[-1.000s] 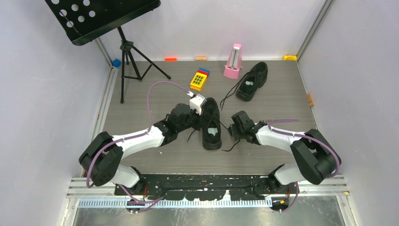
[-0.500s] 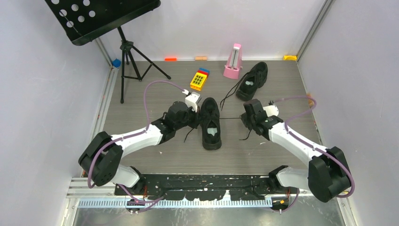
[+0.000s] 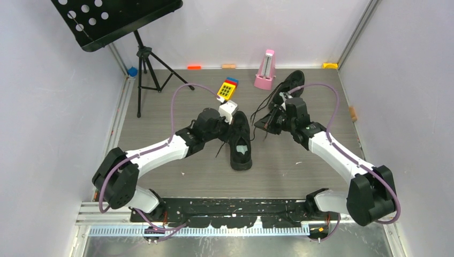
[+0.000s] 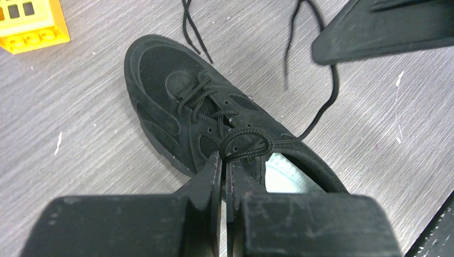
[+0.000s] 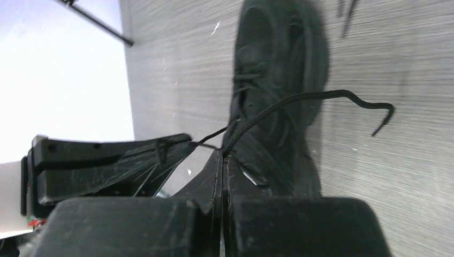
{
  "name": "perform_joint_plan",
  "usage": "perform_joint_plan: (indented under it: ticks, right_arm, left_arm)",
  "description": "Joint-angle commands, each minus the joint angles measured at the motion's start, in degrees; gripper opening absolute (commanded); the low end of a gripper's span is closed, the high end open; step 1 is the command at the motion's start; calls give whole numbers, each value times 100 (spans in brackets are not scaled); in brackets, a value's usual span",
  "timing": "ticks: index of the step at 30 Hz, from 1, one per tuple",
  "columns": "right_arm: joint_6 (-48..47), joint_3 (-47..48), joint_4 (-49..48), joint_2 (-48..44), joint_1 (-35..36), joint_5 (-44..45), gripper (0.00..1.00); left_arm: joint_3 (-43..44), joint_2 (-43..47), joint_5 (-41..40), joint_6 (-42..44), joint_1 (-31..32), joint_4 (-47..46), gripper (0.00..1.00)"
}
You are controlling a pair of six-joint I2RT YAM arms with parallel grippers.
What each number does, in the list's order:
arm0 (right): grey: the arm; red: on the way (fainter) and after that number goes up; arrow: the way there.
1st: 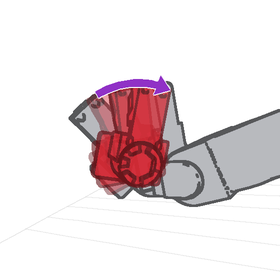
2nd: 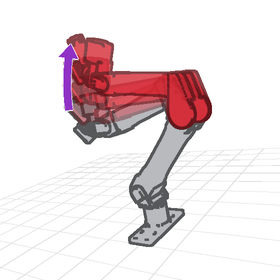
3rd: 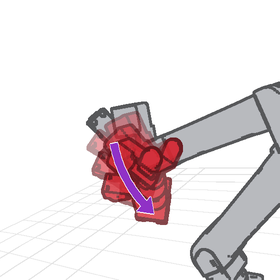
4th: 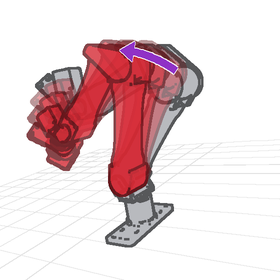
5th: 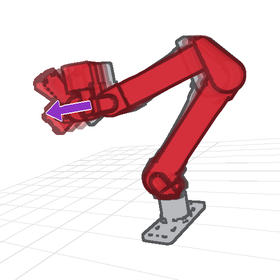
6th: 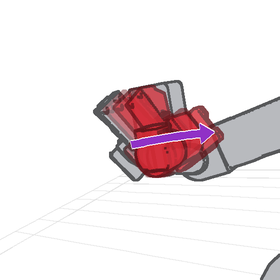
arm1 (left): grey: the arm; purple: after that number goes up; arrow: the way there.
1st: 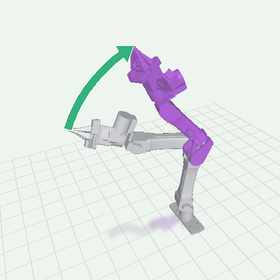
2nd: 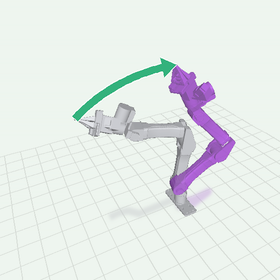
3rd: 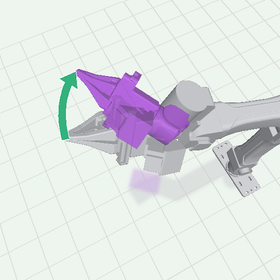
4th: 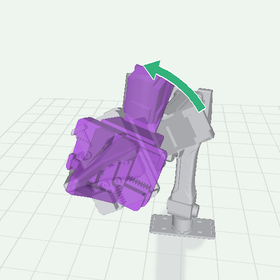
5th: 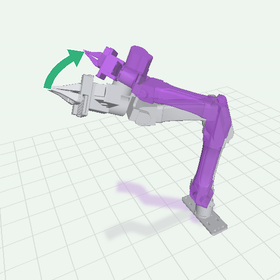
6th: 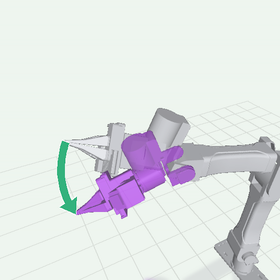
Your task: Tie the shoes
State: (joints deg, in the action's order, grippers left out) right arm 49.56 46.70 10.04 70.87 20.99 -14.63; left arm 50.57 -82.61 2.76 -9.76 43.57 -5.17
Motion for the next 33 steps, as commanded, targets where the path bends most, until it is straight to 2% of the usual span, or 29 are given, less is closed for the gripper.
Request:
perform_joint_plan:
  ticks: [1, 10, 16, 24, 27, 30, 33]
  right_arm:
    - [-458, 275, -746, 249, 10, -1564, 0]
    - [-737, 665, -967, 489, 10, -1839, 0]
    - [-866, 991, -721, 667, 10, -1793, 0]
    - [-623, 1043, -887, 800, 13, -1771, 0]
    - [-648, 995, -753, 743, 18, -1700, 0]
    - [-875, 1131, -200, 748, 13, -1292, 0]
    - [-916, 1193, -132, 830, 18, -979, 0]
  left_arm:
    - [435, -213, -109, 522, 74, 356, 0]
    - [783, -778, -102, 1121, 211, 340, 0]
    - [704, -779, -35, 1213, 213, 78, 0]
    - [444, -648, 48, 1082, 214, -195, 0]
    - [320, -578, 10, 1044, 216, -354, 0]
    - [31, -431, -72, 1010, 215, -707, 0]
    - [-32, -278, 199, 1011, 214, -731, 0]
